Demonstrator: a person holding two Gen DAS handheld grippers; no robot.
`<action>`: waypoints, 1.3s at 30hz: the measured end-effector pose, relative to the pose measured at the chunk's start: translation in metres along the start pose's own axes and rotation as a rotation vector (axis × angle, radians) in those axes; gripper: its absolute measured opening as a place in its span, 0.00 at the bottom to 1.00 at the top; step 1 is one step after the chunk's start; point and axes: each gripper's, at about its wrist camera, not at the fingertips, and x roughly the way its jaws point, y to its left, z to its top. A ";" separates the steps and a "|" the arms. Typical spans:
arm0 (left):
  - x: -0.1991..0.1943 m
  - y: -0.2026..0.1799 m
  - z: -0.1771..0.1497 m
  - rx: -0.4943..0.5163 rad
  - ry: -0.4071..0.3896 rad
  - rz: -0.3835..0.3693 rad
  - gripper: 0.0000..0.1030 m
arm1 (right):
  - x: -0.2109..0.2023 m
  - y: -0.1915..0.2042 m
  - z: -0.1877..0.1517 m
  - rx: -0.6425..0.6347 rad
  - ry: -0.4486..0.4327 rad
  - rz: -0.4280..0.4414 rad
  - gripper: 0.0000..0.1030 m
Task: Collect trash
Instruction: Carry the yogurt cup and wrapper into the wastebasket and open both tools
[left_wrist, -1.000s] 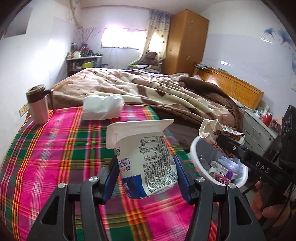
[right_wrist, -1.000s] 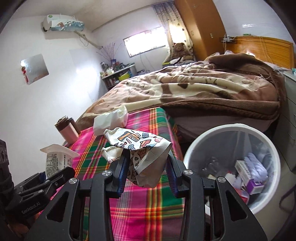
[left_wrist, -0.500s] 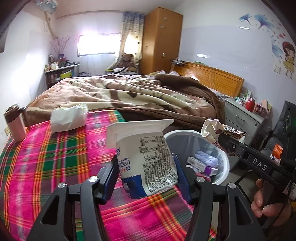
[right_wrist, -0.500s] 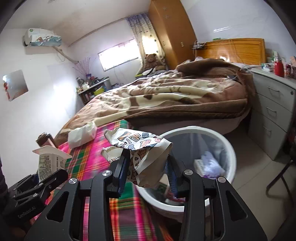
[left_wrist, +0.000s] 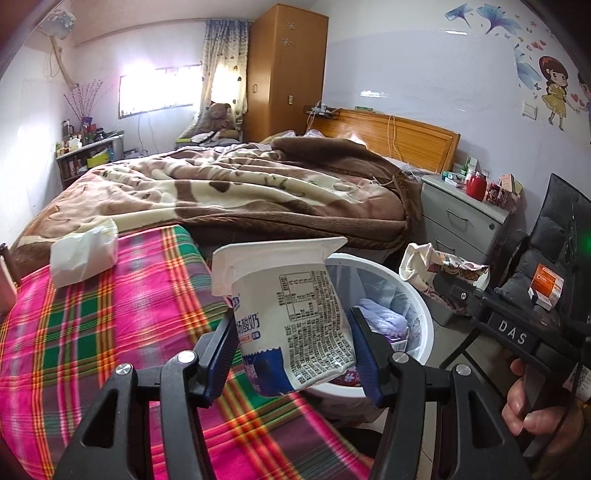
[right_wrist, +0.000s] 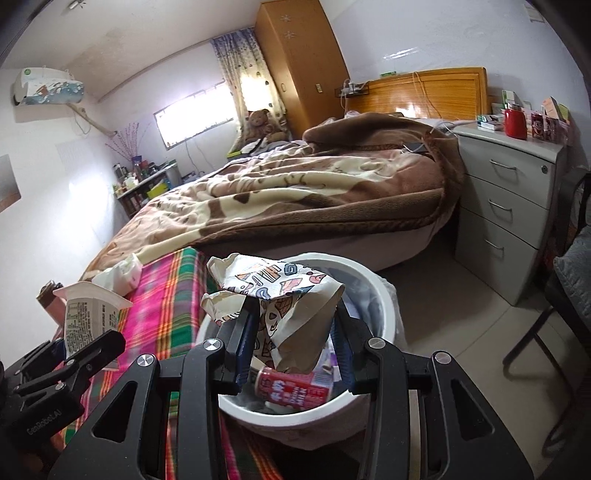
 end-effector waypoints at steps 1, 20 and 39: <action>0.003 -0.003 0.001 0.007 0.000 0.001 0.58 | 0.002 -0.002 0.000 0.002 0.004 -0.008 0.38; 0.056 -0.023 0.009 0.020 0.088 -0.017 0.58 | 0.037 -0.019 0.002 -0.025 0.135 -0.037 0.39; 0.057 -0.025 0.009 0.015 0.105 -0.046 0.75 | 0.022 -0.019 0.002 -0.017 0.104 -0.060 0.51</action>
